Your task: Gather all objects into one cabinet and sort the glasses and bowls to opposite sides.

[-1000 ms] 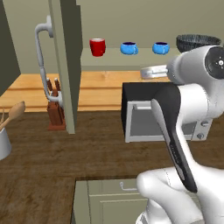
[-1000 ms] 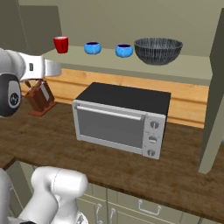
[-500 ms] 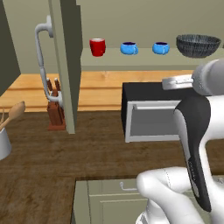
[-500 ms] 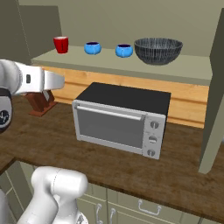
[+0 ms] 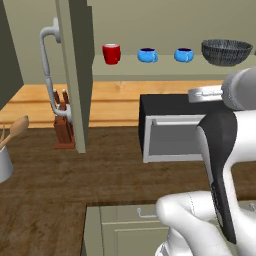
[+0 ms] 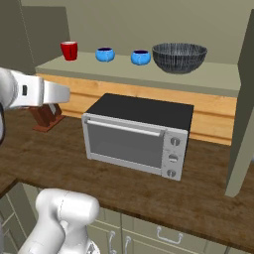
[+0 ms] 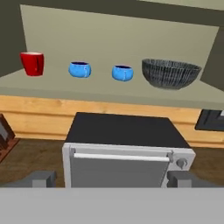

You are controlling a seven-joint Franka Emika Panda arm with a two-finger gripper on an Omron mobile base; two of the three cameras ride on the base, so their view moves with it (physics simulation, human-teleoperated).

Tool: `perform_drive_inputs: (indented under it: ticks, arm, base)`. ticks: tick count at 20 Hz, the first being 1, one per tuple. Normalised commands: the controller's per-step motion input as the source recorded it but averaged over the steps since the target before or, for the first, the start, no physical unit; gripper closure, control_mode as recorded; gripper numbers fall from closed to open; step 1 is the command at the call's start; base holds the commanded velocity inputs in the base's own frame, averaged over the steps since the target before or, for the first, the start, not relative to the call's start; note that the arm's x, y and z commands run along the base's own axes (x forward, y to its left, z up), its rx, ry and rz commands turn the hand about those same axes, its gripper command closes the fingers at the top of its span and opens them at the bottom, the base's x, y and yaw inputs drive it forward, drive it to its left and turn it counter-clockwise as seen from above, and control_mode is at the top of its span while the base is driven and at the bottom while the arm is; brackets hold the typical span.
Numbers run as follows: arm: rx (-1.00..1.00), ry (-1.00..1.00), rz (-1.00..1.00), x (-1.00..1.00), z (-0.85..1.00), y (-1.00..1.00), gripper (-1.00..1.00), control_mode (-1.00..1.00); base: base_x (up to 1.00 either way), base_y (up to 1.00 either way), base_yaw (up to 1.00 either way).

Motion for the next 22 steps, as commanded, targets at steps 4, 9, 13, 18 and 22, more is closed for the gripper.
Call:
perform_drive_inputs:
  ticks: [4, 9, 13, 18, 22]
  arm:
    - [0.0, 0.14, -0.01, -0.35, 0.17, -0.44, -1.0, -1.0]
    - [-0.01, 0.09, 0.0, -0.79, 0.01, -0.42, -1.0, -1.0]
    - [-0.1, -0.28, 0.0, 0.47, -0.12, 0.0, -1.0, -1.0]
    - [-0.03, -0.16, -0.02, 0.57, 0.01, 0.01, -1.0, -1.0]
    - [-0.01, -0.06, -0.05, 0.63, 0.11, 0.0, -1.0, -1.0]
  base:
    - [0.0, 0.0, 0.0]
    - [0.0, 0.0, 0.0]
    - [0.0, 0.0, 0.0]
    - [0.0, 0.0, 0.0]
    - [0.0, 0.0, 0.0]
